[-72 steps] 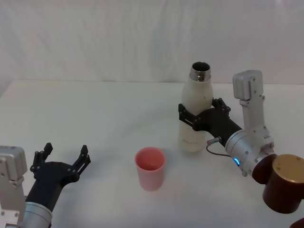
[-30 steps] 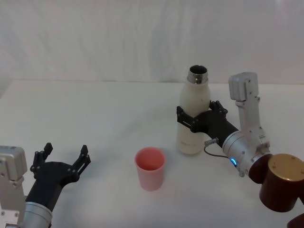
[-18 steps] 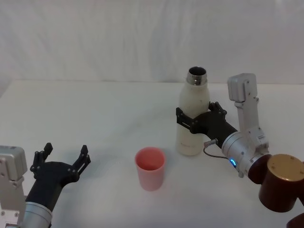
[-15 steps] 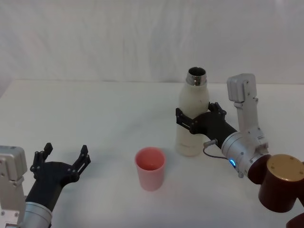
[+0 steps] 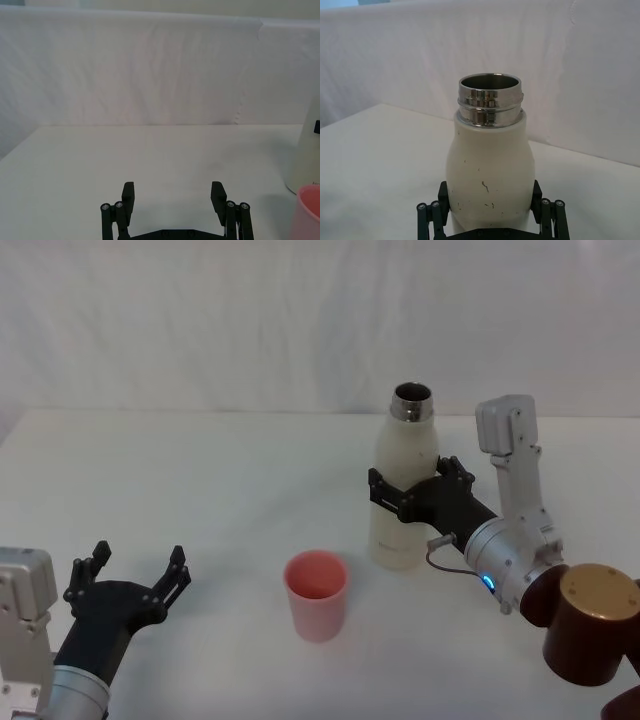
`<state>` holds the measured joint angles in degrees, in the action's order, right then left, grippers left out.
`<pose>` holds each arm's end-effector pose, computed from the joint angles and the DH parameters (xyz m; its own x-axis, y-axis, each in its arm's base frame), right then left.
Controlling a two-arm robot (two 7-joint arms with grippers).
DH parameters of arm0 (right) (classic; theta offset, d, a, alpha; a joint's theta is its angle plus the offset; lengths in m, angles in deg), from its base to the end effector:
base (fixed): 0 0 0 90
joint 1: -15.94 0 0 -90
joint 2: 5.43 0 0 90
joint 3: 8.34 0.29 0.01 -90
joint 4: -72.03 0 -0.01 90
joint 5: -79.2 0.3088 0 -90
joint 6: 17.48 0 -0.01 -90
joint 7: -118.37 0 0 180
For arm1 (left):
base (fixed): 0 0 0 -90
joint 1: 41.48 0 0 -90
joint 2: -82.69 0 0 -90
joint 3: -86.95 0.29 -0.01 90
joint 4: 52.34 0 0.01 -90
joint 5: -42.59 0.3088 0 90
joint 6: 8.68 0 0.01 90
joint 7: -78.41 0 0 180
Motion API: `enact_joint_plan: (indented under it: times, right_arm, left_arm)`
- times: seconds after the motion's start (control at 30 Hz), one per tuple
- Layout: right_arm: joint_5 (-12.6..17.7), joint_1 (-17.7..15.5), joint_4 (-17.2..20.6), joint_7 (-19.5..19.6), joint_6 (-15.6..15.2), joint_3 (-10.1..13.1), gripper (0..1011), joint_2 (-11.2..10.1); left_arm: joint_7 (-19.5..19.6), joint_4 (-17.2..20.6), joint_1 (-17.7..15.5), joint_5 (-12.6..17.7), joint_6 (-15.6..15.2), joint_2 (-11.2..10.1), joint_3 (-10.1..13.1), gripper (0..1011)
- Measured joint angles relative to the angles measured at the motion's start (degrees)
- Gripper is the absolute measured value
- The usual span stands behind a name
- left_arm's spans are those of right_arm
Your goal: Grasp the thermos with one hand and pour water into the cup lid.
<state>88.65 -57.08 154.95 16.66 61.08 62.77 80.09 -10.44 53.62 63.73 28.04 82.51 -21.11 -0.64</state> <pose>0.3954 0.0785 -0.2435 0.4989 -0.8666 -0.0110 0.8644 0.4985 -0.0657 0.2530 0.0375 -0.2852 0.1246 0.9917 -0.0329 -0.9921 0.1241 -0.0178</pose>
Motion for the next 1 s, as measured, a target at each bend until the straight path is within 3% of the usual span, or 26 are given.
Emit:
enact_joint_plan:
  times: [0.23, 0.37, 1.0]
  right_arm:
    - [-0.02, -0.03, 0.02, -0.03, 0.00, 0.03, 955, 0.02]
    - [-0.02, -0.06, 0.04, -0.07, -0.01, 0.04, 1003, 0.03]
    - [-0.11, -0.10, 0.12, -0.07, 0.00, 0.08, 1000, 0.02]
  left_arm:
    - [0.00, 0.00, 0.00, 0.00, 0.00, 0.00, 0.00, 1001]
    - [0.00, 0.00, 0.00, 0.00, 0.00, 0.00, 0.00, 1001]
    - [0.00, 0.00, 0.00, 0.00, 0.00, 0.00, 0.00, 1001]
